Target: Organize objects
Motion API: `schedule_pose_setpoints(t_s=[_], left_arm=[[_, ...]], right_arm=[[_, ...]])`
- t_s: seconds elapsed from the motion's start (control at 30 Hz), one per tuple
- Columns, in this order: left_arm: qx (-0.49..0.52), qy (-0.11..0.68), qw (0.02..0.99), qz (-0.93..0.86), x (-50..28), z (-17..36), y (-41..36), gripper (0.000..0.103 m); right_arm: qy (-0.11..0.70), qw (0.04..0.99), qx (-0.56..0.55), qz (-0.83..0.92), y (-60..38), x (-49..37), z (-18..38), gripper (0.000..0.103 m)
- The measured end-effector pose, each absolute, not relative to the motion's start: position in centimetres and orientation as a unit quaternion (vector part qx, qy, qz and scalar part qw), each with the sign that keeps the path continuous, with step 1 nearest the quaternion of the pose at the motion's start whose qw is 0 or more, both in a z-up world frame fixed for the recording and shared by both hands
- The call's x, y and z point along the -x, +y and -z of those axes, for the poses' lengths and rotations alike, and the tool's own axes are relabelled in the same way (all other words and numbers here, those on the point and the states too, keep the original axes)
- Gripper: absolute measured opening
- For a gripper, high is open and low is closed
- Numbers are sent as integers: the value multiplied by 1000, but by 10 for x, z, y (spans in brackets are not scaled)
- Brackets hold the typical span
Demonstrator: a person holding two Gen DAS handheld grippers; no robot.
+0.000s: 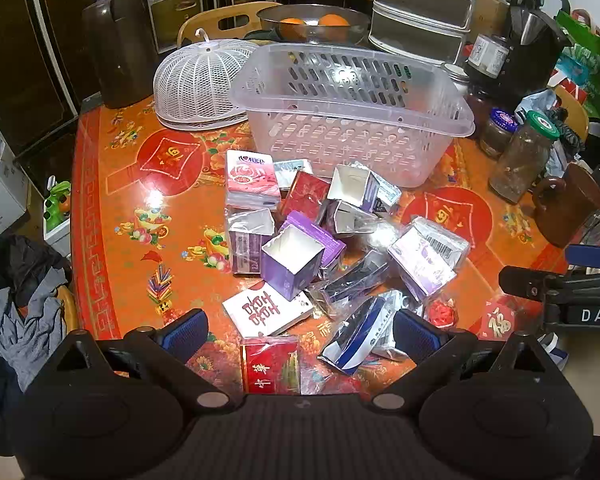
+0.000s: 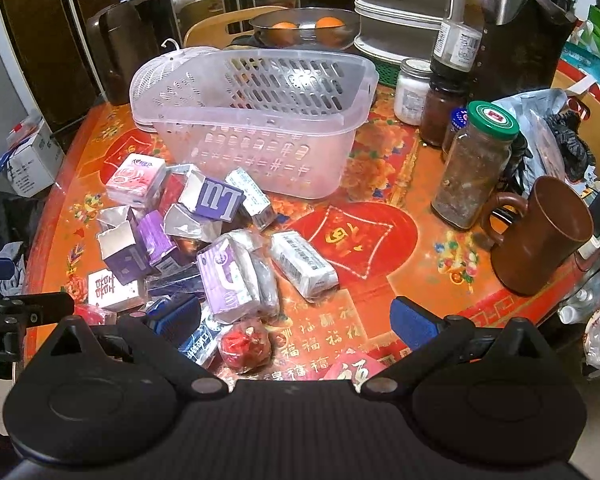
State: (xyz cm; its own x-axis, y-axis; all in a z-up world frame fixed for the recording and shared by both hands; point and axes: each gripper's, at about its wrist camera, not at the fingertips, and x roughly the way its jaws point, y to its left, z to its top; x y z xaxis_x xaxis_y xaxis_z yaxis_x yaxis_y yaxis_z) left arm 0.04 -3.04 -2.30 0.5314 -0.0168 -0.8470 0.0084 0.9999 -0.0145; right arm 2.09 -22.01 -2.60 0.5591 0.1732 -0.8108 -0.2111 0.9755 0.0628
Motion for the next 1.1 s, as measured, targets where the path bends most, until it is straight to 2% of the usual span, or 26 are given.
schedule_pose_setpoints(t_s=[1.1], left_arm=[[-10, 490, 872, 9, -14, 26, -52, 100]], right_arm=[[456, 884, 9, -106, -236, -26, 30, 103]])
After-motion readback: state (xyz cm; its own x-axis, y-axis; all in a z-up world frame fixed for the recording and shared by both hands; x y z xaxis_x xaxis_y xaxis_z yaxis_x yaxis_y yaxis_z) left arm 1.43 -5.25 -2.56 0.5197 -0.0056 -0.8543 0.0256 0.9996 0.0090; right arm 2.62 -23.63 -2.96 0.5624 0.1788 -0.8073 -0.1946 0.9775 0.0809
